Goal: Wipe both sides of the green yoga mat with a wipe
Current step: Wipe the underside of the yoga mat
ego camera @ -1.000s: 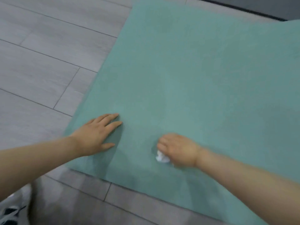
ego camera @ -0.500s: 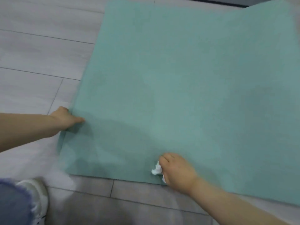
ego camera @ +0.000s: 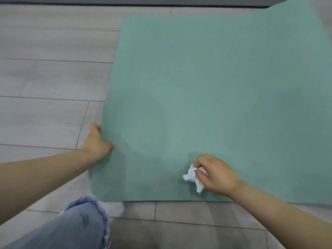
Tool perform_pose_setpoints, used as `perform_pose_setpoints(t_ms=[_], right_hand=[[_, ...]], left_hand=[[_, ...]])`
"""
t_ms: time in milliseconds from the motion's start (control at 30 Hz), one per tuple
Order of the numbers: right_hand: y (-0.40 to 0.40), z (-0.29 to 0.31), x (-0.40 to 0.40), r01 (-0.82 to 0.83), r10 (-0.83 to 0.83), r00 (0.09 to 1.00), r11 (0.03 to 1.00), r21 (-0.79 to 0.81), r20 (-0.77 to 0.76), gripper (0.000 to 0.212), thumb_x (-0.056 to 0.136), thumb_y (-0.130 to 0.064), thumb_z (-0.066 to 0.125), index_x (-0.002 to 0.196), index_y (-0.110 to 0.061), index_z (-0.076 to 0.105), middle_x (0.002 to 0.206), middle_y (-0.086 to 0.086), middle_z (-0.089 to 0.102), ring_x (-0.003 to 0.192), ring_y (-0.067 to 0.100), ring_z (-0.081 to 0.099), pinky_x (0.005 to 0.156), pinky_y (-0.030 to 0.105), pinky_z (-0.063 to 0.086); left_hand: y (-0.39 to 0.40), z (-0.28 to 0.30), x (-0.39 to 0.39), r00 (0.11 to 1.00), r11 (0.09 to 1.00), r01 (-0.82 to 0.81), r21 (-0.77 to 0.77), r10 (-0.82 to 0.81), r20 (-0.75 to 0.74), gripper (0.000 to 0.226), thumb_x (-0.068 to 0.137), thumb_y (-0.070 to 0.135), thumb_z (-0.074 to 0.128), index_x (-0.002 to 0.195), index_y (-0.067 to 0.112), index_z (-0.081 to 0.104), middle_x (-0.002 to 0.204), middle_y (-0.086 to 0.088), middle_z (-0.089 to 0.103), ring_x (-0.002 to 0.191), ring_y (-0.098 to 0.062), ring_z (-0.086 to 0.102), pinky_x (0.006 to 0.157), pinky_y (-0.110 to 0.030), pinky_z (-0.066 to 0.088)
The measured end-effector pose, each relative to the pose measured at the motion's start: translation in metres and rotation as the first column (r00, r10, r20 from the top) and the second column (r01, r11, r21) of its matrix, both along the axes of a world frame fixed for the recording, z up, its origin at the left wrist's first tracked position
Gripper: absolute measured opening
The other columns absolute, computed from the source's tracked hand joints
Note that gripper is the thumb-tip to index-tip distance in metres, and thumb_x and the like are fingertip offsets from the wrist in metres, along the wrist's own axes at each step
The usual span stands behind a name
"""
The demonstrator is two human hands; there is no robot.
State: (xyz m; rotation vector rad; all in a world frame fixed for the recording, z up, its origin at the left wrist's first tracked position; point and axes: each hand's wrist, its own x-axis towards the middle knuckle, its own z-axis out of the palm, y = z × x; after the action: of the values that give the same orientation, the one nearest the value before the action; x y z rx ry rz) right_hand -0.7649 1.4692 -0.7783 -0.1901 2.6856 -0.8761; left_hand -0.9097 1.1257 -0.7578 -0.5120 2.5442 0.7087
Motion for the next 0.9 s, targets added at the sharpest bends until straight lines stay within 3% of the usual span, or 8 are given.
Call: perform_pose_setpoints(t_ms=[100,267,400,467,600,700,833,900], right_hand=[[-0.018,0.002,-0.03,0.166,-0.166,0.986,0.985,-0.053,0.009,0.005,0.086,-0.024,0.057,0.082,-0.021,0.056,0.084,-0.014,0.054,0.08,0.012,0.054,0.066,0.023,0.037],[-0.043,-0.003,-0.052,0.283,-0.279,0.958,0.957,-0.068,0.06,0.009,0.085,-0.02,0.059,0.08,-0.023,0.054,0.087,-0.008,0.061,0.08,0.013,0.056,0.066,0.025,0.04],[-0.055,-0.002,-0.05,0.489,-0.479,0.871,0.865,-0.109,0.105,0.008,0.086,-0.017,0.057,0.078,-0.02,0.054,0.083,-0.009,0.06,0.077,0.009,0.054,0.06,0.014,0.037],[-0.06,-0.004,-0.045,0.534,-0.523,0.843,0.84,-0.092,0.125,0.007,0.086,-0.016,0.056,0.08,-0.02,0.054,0.085,-0.007,0.06,0.079,0.011,0.055,0.063,0.019,0.039],[-0.066,-0.009,-0.035,0.526,-0.528,0.846,0.849,0.05,0.066,0.01,0.084,-0.013,0.057,0.08,-0.021,0.052,0.084,-0.005,0.059,0.083,0.02,0.058,0.081,0.035,0.043],[-0.069,-0.017,-0.029,0.45,-0.452,0.892,0.879,0.159,-0.026,0.006,0.084,-0.019,0.054,0.08,-0.022,0.052,0.082,-0.003,0.061,0.082,0.024,0.059,0.087,0.037,0.038],[-0.073,-0.033,-0.024,0.365,-0.357,0.931,0.908,0.204,-0.077,0.019,0.08,-0.031,0.034,0.077,-0.022,0.051,0.076,-0.004,0.059,0.079,0.022,0.058,0.094,0.041,0.035],[-0.074,-0.034,-0.026,0.342,-0.324,0.939,0.913,0.221,-0.114,0.027,0.079,-0.032,0.028,0.075,-0.019,0.051,0.074,-0.002,0.058,0.074,0.025,0.056,0.09,0.044,0.036]], left_hand=[[-0.014,0.004,-0.006,0.999,0.999,0.026,-0.039,-0.028,-0.039,0.056,0.083,0.012,0.071,0.125,0.01,0.035,0.104,-0.008,0.053,0.097,-0.033,0.058,0.084,-0.041,0.047],[-0.069,0.014,-0.026,0.998,0.967,0.051,-0.251,-0.057,-0.015,0.049,0.086,0.018,0.061,0.123,0.009,0.03,0.109,-0.021,0.061,0.1,-0.042,0.061,0.077,-0.042,0.043],[-0.12,0.019,-0.034,0.992,0.911,0.102,-0.398,-0.062,0.111,0.077,0.086,0.016,0.057,0.147,0.018,0.01,0.136,-0.023,0.042,0.116,-0.047,0.054,0.096,-0.052,0.042],[-0.141,0.019,-0.037,0.983,0.871,0.16,-0.464,-0.097,0.156,0.084,0.087,0.02,0.055,0.151,0.029,0.002,0.136,-0.021,0.034,0.114,-0.048,0.054,0.1,-0.056,0.041],[-0.173,0.02,-0.044,0.981,0.825,0.136,-0.549,-0.033,0.193,0.078,0.089,0.021,0.053,0.151,0.03,0.007,0.136,-0.022,0.031,0.117,-0.049,0.052,0.104,-0.059,0.039],[-0.169,0.019,-0.042,0.944,0.74,0.278,-0.612,-0.091,0.318,0.076,0.096,0.022,0.044,0.157,0.031,-0.001,0.149,-0.018,0.021,0.128,-0.044,0.045,0.107,-0.053,0.039],[-0.15,0.009,-0.041,0.843,0.534,0.529,-0.66,-0.239,0.482,0.078,0.1,0.022,0.041,0.155,0.03,-0.014,0.164,-0.01,-0.016,0.15,-0.039,0.001,0.115,-0.058,0.021],[-0.137,-0.002,-0.035,0.78,0.519,0.624,-0.584,-0.384,0.494,0.081,0.099,0.027,0.046,0.156,0.029,-0.013,0.164,-0.007,-0.016,0.151,-0.035,-0.004,0.118,-0.056,0.016]])
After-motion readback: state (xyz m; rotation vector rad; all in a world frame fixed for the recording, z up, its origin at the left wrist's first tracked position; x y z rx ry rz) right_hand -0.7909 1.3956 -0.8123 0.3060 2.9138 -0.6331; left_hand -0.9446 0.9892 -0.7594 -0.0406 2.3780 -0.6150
